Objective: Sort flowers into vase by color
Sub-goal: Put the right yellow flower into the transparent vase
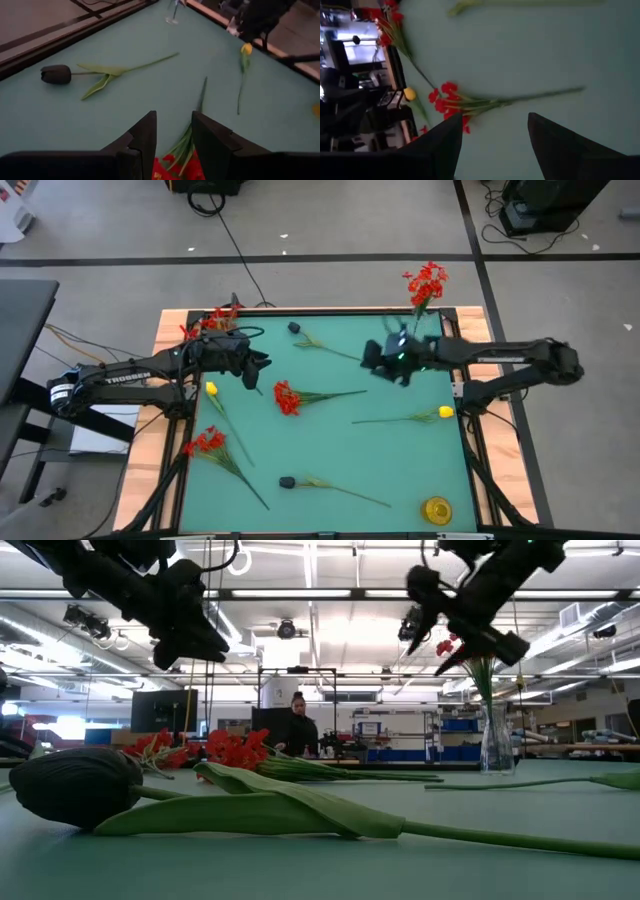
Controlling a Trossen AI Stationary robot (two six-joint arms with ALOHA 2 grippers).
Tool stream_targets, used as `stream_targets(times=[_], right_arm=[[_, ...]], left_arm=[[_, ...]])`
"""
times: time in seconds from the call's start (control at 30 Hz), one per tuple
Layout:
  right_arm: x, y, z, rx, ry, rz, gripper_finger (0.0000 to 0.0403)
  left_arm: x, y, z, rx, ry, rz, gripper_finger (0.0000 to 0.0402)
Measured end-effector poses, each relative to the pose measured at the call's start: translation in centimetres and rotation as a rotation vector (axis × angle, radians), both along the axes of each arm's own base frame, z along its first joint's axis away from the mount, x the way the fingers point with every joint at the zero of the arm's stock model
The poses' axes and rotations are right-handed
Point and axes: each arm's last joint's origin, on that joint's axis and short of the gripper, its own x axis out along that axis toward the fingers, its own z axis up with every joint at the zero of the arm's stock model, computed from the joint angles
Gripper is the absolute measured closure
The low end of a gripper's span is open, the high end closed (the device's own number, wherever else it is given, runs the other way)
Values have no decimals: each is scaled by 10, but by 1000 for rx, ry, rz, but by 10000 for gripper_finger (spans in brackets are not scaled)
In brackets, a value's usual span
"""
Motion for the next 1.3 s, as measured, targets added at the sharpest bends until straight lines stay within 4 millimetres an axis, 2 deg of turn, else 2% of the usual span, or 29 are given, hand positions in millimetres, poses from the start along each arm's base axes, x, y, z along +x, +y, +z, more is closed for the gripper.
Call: stream_targets(times=[0.17,0.3,0.4,0.57,0.73,0.87,0.97,1.17,1.3], right_arm=[[38,45,-25,157,-68,-51,172],[44,80,-49,304,23,-123,172],[46,100,-60,394,70,-89,172],[43,107,-61,398,122,-73,172],[12,102,-58,366,380,-4,172],[-13,94,-48,226,514,193,172],[-21,81,-45,29,579,451,172],[-16,70,-52,-372,636,1089,173],[-17,70,-66,-472,738,1420,173]], left_arm=[[-2,-1,-4,-16,46,-3,273],[-4,-1,-7,-28,79,-3,273],[-5,-2,-10,-38,107,-3,273],[-6,-2,-11,-3,140,-29,273],[-7,-2,-12,11,153,-39,273],[-7,-2,-12,40,162,-58,273],[-6,-2,-11,94,171,-89,273],[-4,-1,-7,221,157,-148,273],[-4,-1,-8,195,157,-136,273]])
